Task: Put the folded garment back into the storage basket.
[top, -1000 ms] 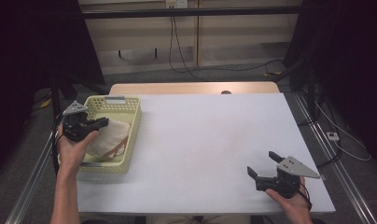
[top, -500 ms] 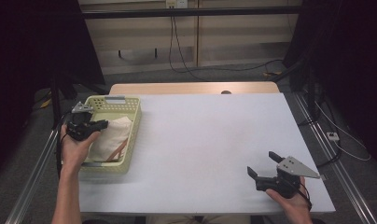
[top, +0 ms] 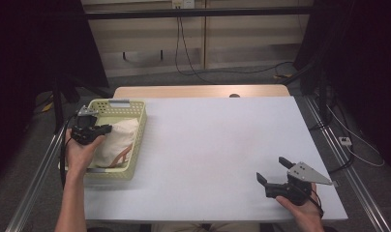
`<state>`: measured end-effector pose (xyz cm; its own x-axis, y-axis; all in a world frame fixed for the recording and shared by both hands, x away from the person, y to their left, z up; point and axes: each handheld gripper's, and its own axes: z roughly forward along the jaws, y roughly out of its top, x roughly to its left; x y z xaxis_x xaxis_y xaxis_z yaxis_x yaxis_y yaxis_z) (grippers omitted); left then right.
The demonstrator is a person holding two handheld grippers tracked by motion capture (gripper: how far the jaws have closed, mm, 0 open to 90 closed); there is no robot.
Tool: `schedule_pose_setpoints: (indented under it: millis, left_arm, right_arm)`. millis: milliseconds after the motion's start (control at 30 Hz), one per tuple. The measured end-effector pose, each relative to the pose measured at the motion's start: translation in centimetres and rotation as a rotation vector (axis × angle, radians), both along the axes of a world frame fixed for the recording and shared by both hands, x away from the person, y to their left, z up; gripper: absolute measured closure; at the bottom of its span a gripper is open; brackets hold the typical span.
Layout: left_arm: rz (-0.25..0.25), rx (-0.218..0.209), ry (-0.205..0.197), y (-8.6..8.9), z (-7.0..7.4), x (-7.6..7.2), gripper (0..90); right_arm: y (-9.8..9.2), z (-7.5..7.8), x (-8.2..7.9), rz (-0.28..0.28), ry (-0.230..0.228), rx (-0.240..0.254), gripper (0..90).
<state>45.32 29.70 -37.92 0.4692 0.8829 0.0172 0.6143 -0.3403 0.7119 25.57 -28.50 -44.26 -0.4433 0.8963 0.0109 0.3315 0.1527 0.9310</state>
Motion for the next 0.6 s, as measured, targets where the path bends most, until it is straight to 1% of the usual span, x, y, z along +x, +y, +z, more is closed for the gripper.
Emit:
schedule_pose_setpoints:
  millis: [33,67,167,233,267,333,400,500,533,567,600]
  left_arm:
    - [0.0,0.0,0.0,0.0,0.0,0.0,87.2]
    - [0.002,-0.009,0.004,0.1,0.0,0.0,87.2]
    - [0.007,-0.003,0.002,0.2,-0.1,0.1,87.1]
    - [0.011,-0.001,0.011,0.3,-0.2,0.3,87.1]
    - [0.019,0.006,0.025,0.5,-0.3,0.4,87.2]
    - [0.029,0.017,0.036,0.6,-0.5,0.5,87.2]
    - [0.037,0.019,0.043,0.7,-0.6,0.5,87.1]
    - [0.042,0.016,0.061,1.0,-0.8,0.8,87.2]
    - [0.045,0.004,0.065,1.2,-0.9,0.9,87.2]
    - [0.045,0.004,0.065,1.2,-0.9,0.9,87.1]
    - [0.044,0.006,0.075,1.3,-0.9,1.0,87.1]
  right_arm:
    - [0.0,0.0,0.0,0.0,0.0,0.0,4.1]
    - [0.0,0.0,0.0,0.001,0.0,0.0,4.2]
    - [0.0,0.0,0.0,0.003,0.0,-0.003,4.1]
    - [0.0,0.0,0.0,0.003,-0.001,-0.004,4.1]
    - [0.0,0.0,0.0,0.001,0.0,-0.003,4.1]
    - [0.0,0.0,0.0,0.002,0.001,-0.003,4.1]
    - [0.0,0.0,0.0,0.002,0.001,-0.002,4.1]
    - [0.0,0.0,0.0,0.003,0.001,-0.004,4.1]
    - [0.0,0.0,0.1,0.002,0.002,-0.003,4.1]
    - [0.0,0.0,0.1,0.002,0.002,-0.003,4.1]
    - [0.0,0.0,0.1,-0.001,0.003,-0.002,4.1]
